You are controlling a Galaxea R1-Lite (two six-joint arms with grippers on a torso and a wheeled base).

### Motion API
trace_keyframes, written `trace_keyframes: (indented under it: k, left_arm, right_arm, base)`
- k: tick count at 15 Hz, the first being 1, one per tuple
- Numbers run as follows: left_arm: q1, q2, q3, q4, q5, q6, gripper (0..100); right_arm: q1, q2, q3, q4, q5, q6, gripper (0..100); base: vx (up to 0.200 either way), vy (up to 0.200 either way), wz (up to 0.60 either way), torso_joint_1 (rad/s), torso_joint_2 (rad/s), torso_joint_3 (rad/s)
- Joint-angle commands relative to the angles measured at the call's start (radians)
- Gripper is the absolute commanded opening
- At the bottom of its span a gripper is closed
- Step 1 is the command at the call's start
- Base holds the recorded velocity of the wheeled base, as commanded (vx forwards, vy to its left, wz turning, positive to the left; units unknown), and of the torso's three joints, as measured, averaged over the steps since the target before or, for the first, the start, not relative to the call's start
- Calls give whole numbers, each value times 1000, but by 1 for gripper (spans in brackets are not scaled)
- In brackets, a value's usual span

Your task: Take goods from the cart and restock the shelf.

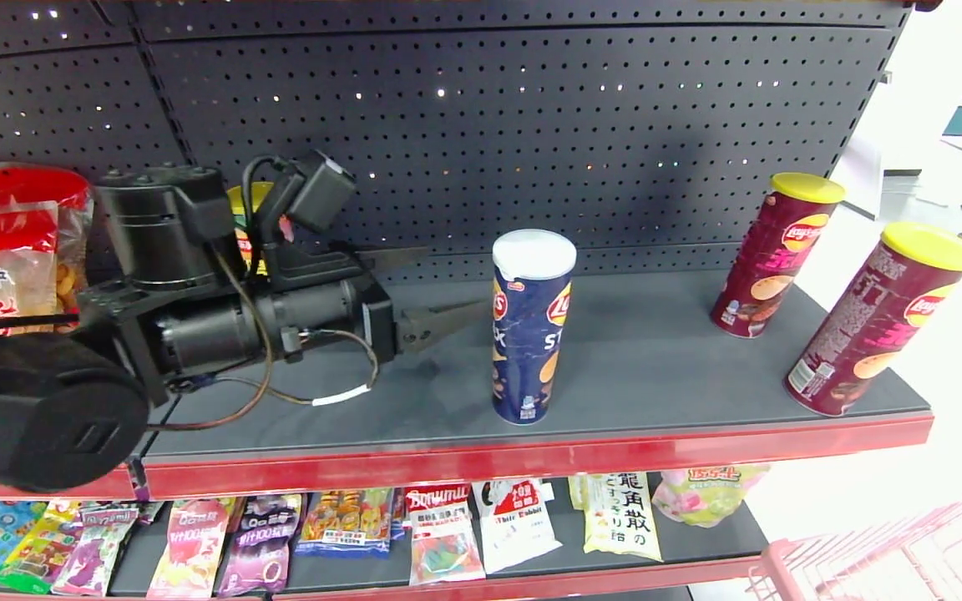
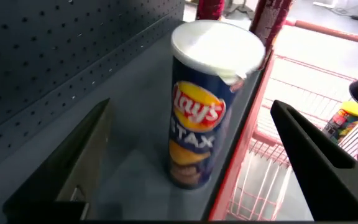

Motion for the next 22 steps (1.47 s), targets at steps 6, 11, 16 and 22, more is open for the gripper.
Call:
trace_keyframes:
  k: [6, 11, 16, 22]
  left_arm:
    - [51, -551, 475, 133, 316, 0, 100]
    - [51, -982, 656, 451, 515, 2, 100]
    - [51, -1194, 662, 742, 602, 5, 100]
    - [51, -1188, 659, 739, 627, 6, 100]
  right_arm:
    - [39, 279, -76, -141, 57, -20, 0]
    - [83, 257, -68, -84, 114, -37, 0]
    - [115, 254, -59, -90, 132, -51, 0]
    - [115, 257, -50, -92, 131, -49, 0]
  base:
    - [0, 0, 0, 0, 0, 0]
    - [0, 0, 0, 0, 0, 0]
    - [0, 0, 0, 0, 0, 0]
    - [0, 0, 500, 1, 0, 2]
